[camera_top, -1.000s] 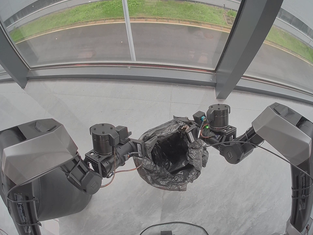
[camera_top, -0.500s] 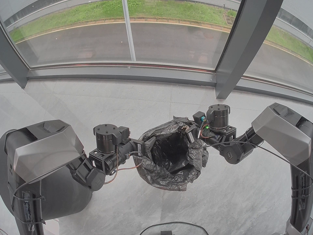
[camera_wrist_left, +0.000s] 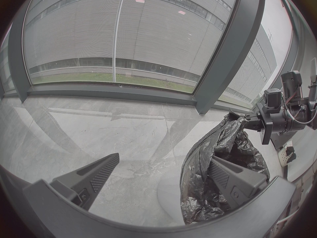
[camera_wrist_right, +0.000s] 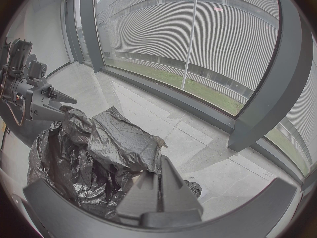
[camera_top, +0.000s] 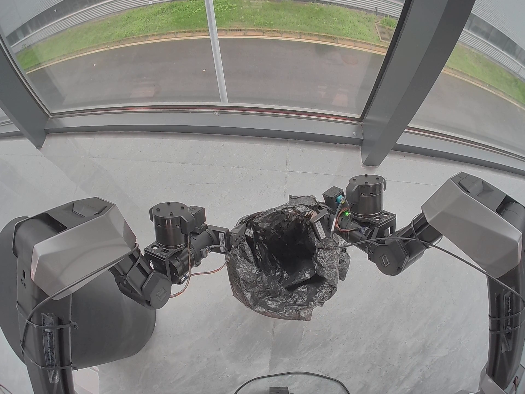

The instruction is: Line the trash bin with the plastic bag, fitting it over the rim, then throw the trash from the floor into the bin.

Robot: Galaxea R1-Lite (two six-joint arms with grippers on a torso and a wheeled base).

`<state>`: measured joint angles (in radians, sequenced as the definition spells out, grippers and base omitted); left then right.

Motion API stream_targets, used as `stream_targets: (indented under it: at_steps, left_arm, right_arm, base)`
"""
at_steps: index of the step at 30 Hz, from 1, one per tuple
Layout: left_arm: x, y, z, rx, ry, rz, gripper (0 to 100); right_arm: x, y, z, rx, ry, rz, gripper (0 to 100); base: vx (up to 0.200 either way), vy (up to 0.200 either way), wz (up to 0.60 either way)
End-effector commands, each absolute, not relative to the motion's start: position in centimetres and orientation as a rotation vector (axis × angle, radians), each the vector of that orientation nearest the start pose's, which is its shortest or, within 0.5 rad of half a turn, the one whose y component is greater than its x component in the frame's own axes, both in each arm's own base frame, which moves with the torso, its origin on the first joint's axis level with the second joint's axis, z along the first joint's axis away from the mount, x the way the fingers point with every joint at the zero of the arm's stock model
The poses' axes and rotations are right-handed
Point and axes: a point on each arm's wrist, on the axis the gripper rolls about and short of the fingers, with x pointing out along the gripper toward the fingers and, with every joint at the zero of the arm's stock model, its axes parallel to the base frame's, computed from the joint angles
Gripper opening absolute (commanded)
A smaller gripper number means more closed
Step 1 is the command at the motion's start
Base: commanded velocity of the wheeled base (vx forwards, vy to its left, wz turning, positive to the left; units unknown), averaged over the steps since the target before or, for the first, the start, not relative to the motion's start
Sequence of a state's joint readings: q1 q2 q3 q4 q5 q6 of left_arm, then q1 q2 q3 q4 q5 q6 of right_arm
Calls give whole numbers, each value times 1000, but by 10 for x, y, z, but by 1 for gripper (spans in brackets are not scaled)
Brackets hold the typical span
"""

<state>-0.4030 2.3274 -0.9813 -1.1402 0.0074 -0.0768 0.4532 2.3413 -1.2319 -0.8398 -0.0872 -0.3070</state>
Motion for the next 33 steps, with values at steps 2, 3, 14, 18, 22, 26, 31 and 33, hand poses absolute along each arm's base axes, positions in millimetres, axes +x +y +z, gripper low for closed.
stream_targets:
  at_steps: [2,3,14,18,22,26,31,33]
  left_arm:
    - [386,-164,41,-35,224,-384,100]
    - [386,-164,41,-35,224,-384,100]
    - [385,-163,42,-35,222,-383,100]
    - [385,-163,40,-37,229,-384,100]
    - [388,-158,32,-82,253,-362,100]
    - [392,-151,36,-188,254,-285,100]
    - [388,-124,46,-257,248,-177,100]
    - [382,-120,44,-262,264,-174,100]
  right_arm:
    - [408,196,66,-374,197,400,100]
    - [408,196,65,-372,192,399,100]
    - [404,194,81,-363,161,395,100]
    - [404,194,75,-365,175,394,100]
    - [404,193,69,-365,187,389,100]
    - [401,192,75,-338,155,379,100]
    - [372,198,86,-330,168,433,100]
    - [365,203,86,-321,177,452,100]
  base:
    - [0,0,0]
    - [0,0,0]
    - [0,0,0]
    - [0,0,0]
    - [0,0,0]
    - [0,0,0]
    - [0,0,0]
    - [0,0,0]
